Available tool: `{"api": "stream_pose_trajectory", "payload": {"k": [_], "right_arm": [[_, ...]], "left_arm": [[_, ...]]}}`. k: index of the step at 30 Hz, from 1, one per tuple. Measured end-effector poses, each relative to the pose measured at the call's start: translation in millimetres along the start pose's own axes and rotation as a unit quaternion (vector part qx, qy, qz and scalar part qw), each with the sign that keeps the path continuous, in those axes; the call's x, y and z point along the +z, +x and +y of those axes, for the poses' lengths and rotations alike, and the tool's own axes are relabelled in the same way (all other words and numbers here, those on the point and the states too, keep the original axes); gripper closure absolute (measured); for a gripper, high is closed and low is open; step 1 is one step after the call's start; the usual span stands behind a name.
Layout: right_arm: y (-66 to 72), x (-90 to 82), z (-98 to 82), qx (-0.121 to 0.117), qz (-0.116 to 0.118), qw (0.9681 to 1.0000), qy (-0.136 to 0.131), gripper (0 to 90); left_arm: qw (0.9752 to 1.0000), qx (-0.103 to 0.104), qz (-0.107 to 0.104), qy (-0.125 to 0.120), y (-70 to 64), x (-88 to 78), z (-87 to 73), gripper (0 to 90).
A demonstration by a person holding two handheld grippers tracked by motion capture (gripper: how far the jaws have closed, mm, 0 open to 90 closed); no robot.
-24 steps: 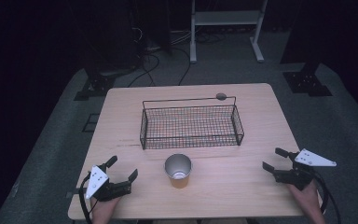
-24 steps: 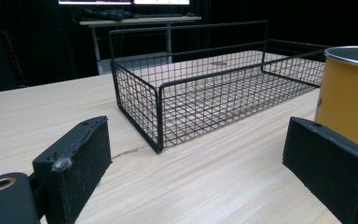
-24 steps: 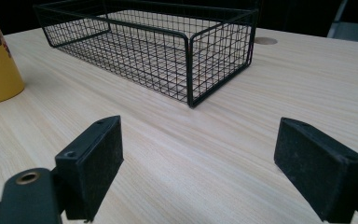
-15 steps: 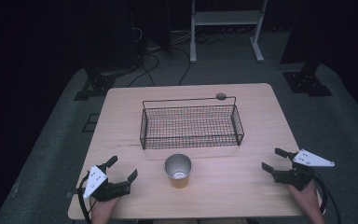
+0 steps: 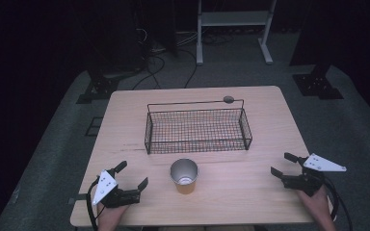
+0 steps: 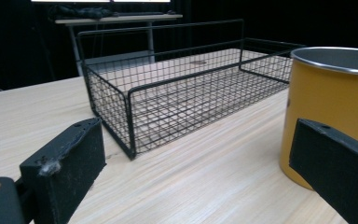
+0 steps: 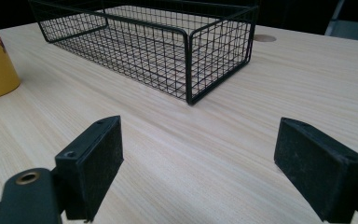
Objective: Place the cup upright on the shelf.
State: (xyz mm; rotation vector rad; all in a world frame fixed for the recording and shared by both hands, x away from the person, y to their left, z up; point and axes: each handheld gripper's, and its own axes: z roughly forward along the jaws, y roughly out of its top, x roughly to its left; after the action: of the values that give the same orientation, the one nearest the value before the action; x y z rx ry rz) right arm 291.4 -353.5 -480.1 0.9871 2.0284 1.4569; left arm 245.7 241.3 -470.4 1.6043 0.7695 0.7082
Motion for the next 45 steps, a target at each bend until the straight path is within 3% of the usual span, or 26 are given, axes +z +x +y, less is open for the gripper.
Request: {"api": "stream_pose_trajectory", "payload": {"k": [16,33,40,45], "right_arm": [[0.0,-0.1,0.0,0.000,0.001,1.0000,0.000,14.4],[-0.1,-0.2,0.0,0.000,0.002,1.0000,-0.001,14.4],[0.0,-0.1,0.0,-0.001,0.002,1.0000,-0.001,14.4],[-0.1,-0.2,0.0,-0.001,0.002,1.0000,-0.001,14.4]], "left_arm": [[0.9995,0.018,-0.027,0.006,-12.0,6.7,2.3,2.5],[0.9973,0.034,-0.064,0.007,-25.5,13.9,5.3,2.5],[0.9959,0.043,-0.080,0.007,-33.0,18.8,8.1,2.5],[0.9929,0.057,-0.101,0.025,-40.9,25.0,8.1,2.5]]}}
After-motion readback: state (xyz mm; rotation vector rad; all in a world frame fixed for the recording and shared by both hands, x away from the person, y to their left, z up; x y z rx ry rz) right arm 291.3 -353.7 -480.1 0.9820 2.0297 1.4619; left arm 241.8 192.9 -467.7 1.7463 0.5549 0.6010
